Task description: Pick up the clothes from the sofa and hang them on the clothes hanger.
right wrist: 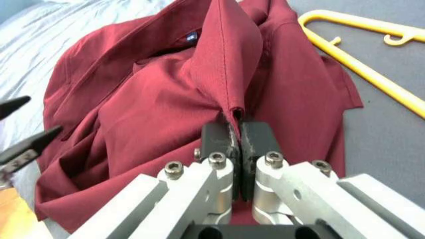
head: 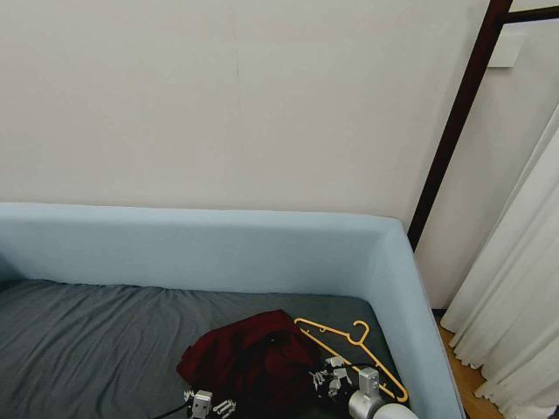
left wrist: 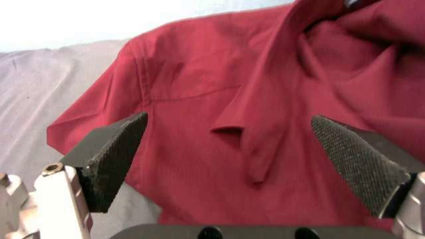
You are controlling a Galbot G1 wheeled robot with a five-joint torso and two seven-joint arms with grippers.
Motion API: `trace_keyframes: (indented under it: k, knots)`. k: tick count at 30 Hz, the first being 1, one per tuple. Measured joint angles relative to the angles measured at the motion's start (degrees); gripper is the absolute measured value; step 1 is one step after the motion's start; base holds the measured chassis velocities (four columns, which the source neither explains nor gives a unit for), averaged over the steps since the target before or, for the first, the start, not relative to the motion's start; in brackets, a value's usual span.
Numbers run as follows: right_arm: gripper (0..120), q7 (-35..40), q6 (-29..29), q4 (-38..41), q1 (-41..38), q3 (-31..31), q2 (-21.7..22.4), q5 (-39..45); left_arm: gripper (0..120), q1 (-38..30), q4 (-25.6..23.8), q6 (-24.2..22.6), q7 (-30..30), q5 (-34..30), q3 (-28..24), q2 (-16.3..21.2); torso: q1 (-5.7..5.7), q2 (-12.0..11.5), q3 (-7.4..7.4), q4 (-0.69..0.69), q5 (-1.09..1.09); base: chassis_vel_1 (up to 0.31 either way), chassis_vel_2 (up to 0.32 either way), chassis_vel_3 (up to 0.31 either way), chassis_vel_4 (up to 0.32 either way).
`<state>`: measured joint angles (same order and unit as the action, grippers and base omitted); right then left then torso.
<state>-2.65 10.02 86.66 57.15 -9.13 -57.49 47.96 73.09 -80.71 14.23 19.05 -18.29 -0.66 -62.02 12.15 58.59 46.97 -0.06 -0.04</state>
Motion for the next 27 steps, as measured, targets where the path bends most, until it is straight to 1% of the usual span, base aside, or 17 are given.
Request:
trace_keyframes:
  k: [6,9,10,12,13,14,15,18,19,20,24,25,27]
  knots:
    - [0,0.0,0.0,0.0,0.2,-0.2,0.4,-0.1,96,-2.7,3.0,-0.3,0.2,0.3,-0.9,-1.5,0.00,0.0,0.00,-0.02,0.00,0.000,0.000,0.000,0.000]
    - [0,0.0,0.0,0.1,0.3,-0.2,0.6,-0.1,86,-3.5,4.5,0.3,-0.1,1.2,-1.2,-2.2,0.00,0.0,-0.01,-0.01,0.00,0.000,0.000,0.000,0.000]
    - [0,0.0,0.0,0.1,0.3,-0.2,0.6,-0.1,86,-3.5,4.5,0.3,-0.1,1.2,-1.2,-2.2,0.00,0.0,-0.01,-0.01,0.00,0.000,0.000,0.000,0.000]
    - [0,0.0,0.0,0.2,0.3,-0.3,0.7,-0.1,78,-3.8,5.6,0.9,-0.2,2.2,-1.2,-3.0,0.00,0.0,-0.01,-0.01,0.00,0.000,0.000,0.000,0.000]
    - [0,0.0,0.0,0.2,0.3,-0.3,0.7,-0.1,71,-4.0,6.1,1.1,-0.3,2.4,-1.2,-3.3,0.00,0.0,-0.01,-0.01,0.00,0.000,0.000,0.000,0.000]
    - [0,0.0,0.0,0.2,0.3,-0.3,0.7,-0.1,71,-4.0,6.1,1.1,-0.3,2.4,-1.2,-3.3,0.00,0.0,-0.01,-0.01,0.00,0.000,0.000,0.000,0.000]
    - [0,0.0,0.0,0.2,0.4,-0.3,0.7,-0.1,68,-4.1,6.3,1.3,-0.3,2.6,-1.1,-3.5,0.00,0.0,-0.01,-0.01,0.00,0.000,0.000,0.000,0.000]
    - [0,0.0,0.0,0.2,0.4,-0.4,0.6,-0.1,53,-4.2,6.7,1.8,-0.4,3.1,-1.2,-3.7,0.00,0.0,-0.01,-0.01,0.00,0.000,0.000,0.000,0.000]
    - [0,0.0,0.0,0.2,0.4,-0.4,0.6,-0.1,50,-4.3,6.8,1.9,-0.4,3.1,-1.2,-3.7,0.00,0.0,-0.01,-0.01,0.00,0.000,0.000,0.000,0.000]
    - [0,0.0,0.0,0.2,0.4,-0.4,0.6,-0.1,50,-4.3,6.8,1.9,-0.4,3.1,-1.2,-3.7,0.00,0.0,-0.01,-0.01,0.00,0.000,0.000,0.000,0.000]
    - [0,0.1,0.0,0.2,0.4,-0.4,0.6,0.0,30,-4.2,7.2,1.9,-0.5,3.2,-1.6,-3.8,0.00,0.0,-0.01,-0.01,0.00,0.000,0.000,0.000,0.000]
    - [0,0.1,0.0,0.2,0.4,-0.4,0.6,0.0,30,-4.2,7.2,1.9,-0.5,3.2,-1.6,-3.8,0.00,0.0,-0.01,-0.01,0.00,0.000,0.000,0.000,0.000]
    - [0,0.1,0.0,0.3,0.5,-0.4,0.8,0.0,22,-3.9,7.3,2.0,-0.4,3.3,-1.7,-3.8,0.00,0.0,-0.01,-0.01,0.00,0.000,0.000,0.000,0.000]
